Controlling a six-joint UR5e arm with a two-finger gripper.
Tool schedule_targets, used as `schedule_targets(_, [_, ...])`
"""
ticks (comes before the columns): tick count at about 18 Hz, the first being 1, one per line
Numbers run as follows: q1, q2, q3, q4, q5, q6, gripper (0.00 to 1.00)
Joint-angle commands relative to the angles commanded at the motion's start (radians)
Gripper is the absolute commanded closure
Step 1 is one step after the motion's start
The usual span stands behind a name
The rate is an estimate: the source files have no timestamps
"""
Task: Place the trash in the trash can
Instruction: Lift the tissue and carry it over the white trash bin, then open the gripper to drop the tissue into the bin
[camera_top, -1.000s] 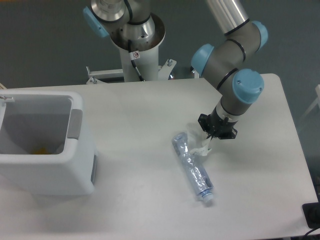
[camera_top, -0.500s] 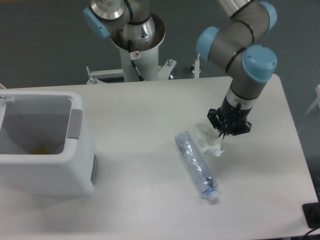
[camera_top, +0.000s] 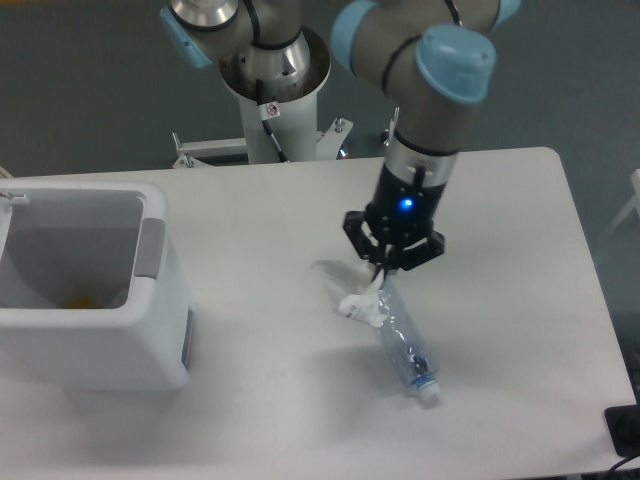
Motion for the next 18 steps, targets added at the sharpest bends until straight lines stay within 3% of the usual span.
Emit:
schedule_targets(5, [-0.057, 0.066, 0.048, 0.000, -0.097, -0.139, 1.00])
schedule_targets(14, [-0.343, 0.072, 0.091, 0.003, -0.094, -0.282, 0.95])
schedule_targets(15, [-0.365, 0.071, 0.084, 0.003, -0.092, -0.279, 0.88])
schedule_targets(16, [-0.379, 0.068, 0.080, 0.003, -0.094, -0.279, 0.70])
schedule_targets(17, [-0.394, 0.063, 0.075, 0.005, -0.091, -0.278, 0.26])
schedule_targets(18, [-0.396, 0.063, 0.072, 0.005, -0.091, -0.276, 0.20])
